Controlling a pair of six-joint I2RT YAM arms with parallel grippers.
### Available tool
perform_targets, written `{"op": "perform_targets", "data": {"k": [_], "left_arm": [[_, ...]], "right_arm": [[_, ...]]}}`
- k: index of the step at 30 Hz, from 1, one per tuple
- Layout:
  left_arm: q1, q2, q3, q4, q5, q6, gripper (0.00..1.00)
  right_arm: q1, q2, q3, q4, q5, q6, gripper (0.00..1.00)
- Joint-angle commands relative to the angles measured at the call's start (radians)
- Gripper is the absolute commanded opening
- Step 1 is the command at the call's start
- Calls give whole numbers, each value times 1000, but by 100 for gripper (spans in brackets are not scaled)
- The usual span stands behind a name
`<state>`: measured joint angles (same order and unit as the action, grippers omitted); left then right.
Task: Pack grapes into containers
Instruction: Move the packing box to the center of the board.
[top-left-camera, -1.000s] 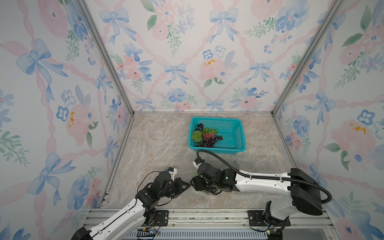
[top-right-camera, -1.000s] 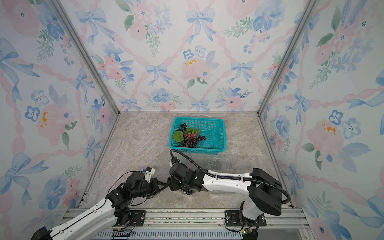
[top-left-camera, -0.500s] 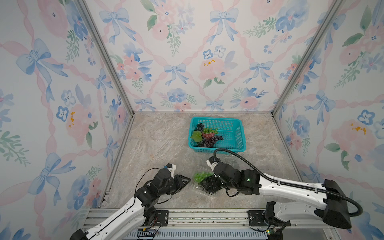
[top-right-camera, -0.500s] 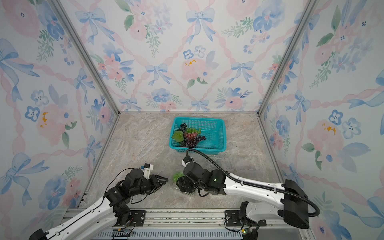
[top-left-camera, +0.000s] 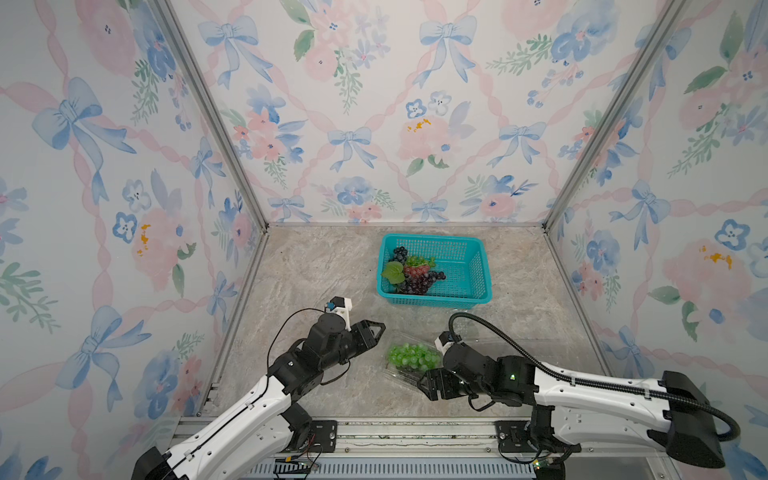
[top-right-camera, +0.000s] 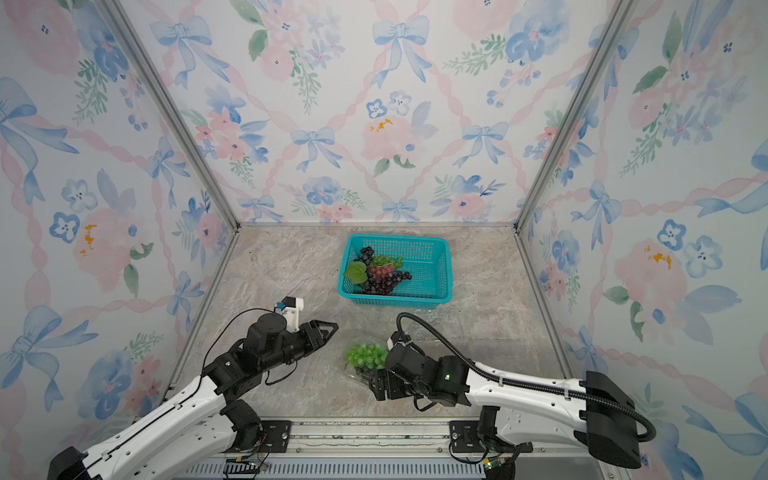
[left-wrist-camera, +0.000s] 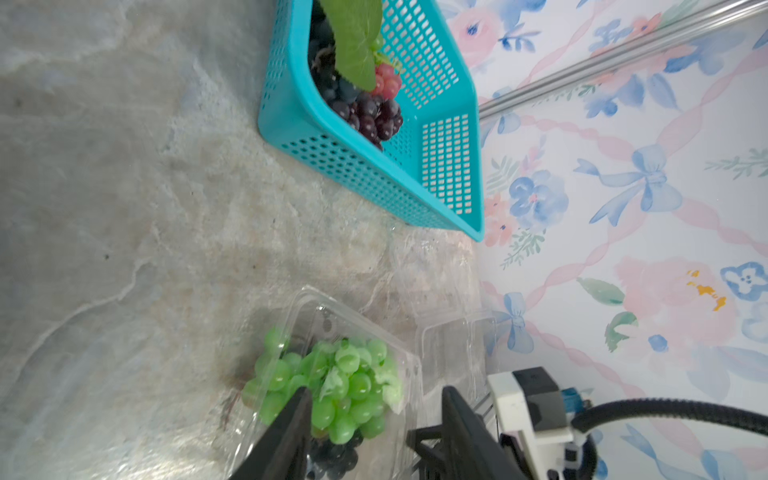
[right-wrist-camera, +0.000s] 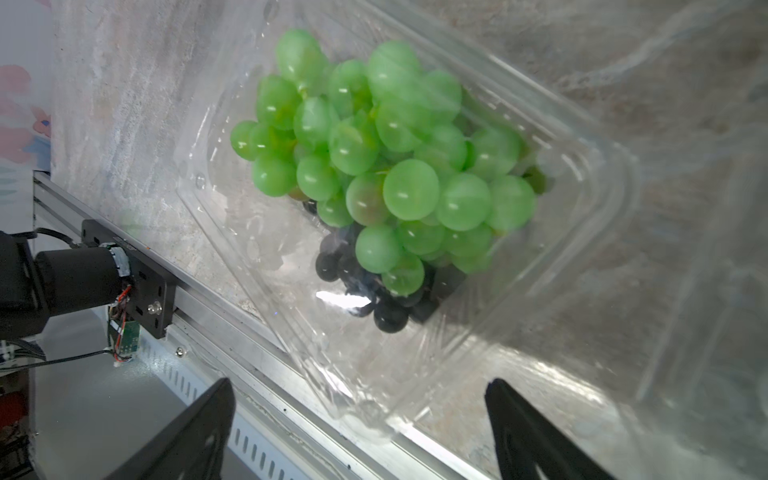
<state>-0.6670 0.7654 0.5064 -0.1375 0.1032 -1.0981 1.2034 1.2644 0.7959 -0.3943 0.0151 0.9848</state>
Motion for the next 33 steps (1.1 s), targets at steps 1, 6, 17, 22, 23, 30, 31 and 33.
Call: {"op": "perform_targets", "data": {"k": [1,6,17,22,23,30,31,33], "left_arm": [[8,20,45,-20,-94,79,54],[18,26,57,-19,-129,104,56],[118,-10,41,-23,-118,151,57],[124,4,34,-25,-118,164,56],[124,16,34,-25,-112,171,56],[123,147,21,-26,-28,269,51],[122,164,20,-26,-17,279,51],[120,201,20,-26,0,305,49]], "right_arm": [[-16,64,-15,130,-53,31,94],[-76,129,-42,335,-119,43,93],[-211,484,226,495,-295,-67,88],[-280,603,327,598,-348,-72,88],[-289,620,349,600,-359,-77,88],[-344,583,254,614,-393,-87,84],[-344,566,224,618,-400,-85,83],[-341,541,173,625,-414,-81,77]]}}
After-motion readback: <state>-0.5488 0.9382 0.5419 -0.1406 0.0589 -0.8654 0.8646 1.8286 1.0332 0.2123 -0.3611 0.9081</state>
